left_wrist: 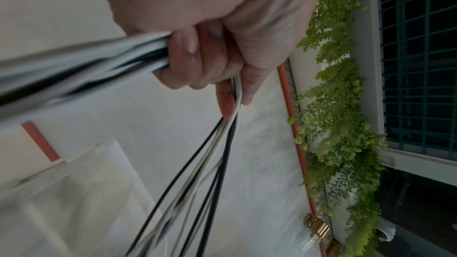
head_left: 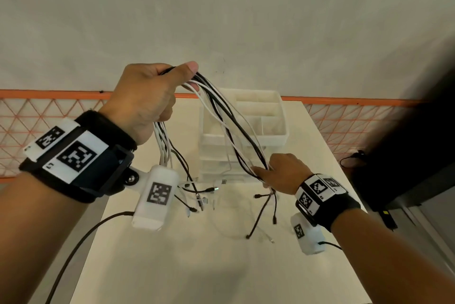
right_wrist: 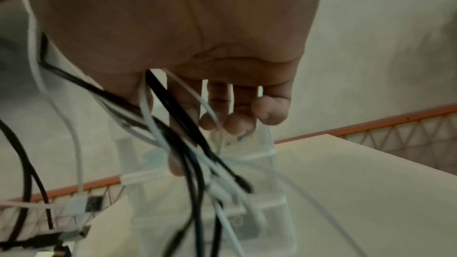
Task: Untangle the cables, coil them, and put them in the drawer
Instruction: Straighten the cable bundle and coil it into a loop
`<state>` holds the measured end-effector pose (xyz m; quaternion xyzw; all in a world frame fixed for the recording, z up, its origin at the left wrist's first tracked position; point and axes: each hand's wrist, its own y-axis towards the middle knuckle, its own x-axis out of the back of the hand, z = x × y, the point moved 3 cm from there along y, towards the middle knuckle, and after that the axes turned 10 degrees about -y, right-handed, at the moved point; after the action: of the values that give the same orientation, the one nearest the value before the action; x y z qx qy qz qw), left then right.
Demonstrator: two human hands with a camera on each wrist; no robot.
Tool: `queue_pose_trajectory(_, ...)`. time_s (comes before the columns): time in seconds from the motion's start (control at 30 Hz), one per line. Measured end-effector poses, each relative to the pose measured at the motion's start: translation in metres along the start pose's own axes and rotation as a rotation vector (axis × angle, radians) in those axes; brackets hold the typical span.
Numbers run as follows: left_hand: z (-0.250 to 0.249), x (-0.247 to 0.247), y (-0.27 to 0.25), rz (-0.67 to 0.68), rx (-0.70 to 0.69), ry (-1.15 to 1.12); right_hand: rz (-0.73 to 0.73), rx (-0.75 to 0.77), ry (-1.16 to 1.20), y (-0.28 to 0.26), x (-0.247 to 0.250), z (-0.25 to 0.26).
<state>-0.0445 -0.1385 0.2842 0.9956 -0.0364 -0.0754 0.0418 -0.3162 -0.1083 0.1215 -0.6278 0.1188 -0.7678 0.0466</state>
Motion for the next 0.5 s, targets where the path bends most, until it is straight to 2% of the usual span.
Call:
queue_pose_trajectory(0.1, 0.0, 0.002, 0.0, -0.005, 0.009, -0.009, 0.007, -0.062, 0.031, 0.002, -0.008, -0.015)
queue_pose_trajectory(0.23, 0.001, 0.003, 0.002, -0.006, 0.02, -0.008, 0.014, -0.107, -0.053, 0.0, -0.019, -0.03)
queue_pose_trajectory(0.33, 0.003, 0.002, 0.003, 0.006, 0.039, -0.005, 0.0, -0.222, -0.039, 0.0, -0.023, -0.039)
queue_pose_trajectory(0.4, 0.006, 0.0, 0.002, 0.031, 0.051, 0.014, -0.014, -0.221, -0.058, 0.0, -0.024, -0.042)
queue_pose_trajectory(0.5, 0.003, 0.001, 0.001, 0.018, 0.027, -0.024, -0.02, -0.189, 0.122, -0.003, -0.023, -0.045)
